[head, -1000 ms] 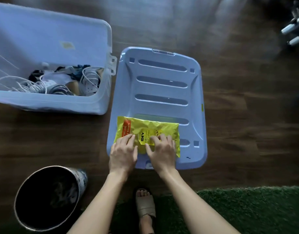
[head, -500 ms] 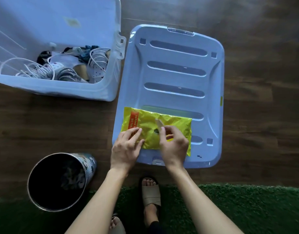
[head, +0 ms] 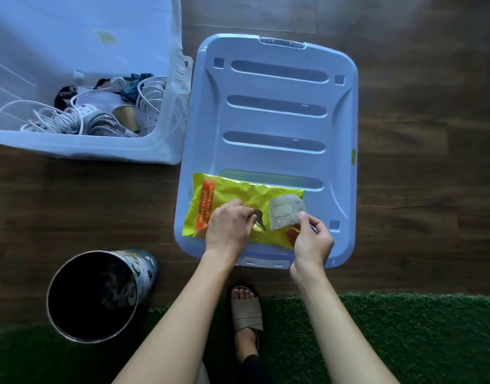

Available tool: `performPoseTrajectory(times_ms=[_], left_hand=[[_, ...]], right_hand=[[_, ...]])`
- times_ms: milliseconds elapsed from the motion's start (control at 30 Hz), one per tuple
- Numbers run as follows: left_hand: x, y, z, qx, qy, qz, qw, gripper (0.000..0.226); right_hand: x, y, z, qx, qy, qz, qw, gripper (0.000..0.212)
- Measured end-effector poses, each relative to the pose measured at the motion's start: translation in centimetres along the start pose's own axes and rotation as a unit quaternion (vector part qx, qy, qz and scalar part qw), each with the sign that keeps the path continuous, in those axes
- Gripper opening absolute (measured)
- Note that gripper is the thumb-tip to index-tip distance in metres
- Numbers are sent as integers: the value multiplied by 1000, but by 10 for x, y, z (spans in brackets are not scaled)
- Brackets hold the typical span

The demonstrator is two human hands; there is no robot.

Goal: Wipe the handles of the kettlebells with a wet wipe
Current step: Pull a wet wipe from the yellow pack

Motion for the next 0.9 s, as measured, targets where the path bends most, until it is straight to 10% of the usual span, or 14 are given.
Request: performPoseTrajectory(times_ms=[400, 700, 900], left_hand=[[15, 28, -8, -68, 10, 179, 981, 17], [35, 12, 6, 38, -230, 6, 972, 9], [16, 6, 3, 37, -82, 61, 994, 37]], right_hand=[[8, 9, 10, 22, -27, 30, 999, 13], [13, 12, 13, 39, -39, 63, 996, 13], [14, 9, 10, 50, -45, 77, 995, 12]])
Point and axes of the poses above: each hand's wrist, its own y-axis towards the middle knuckle, its own x-axis out of the back of the hand, z = x × y, the point moved 3 cm from there along y, towards the middle knuckle, and after that the axes turned 11 degrees about -y, right-handed, at the moved point
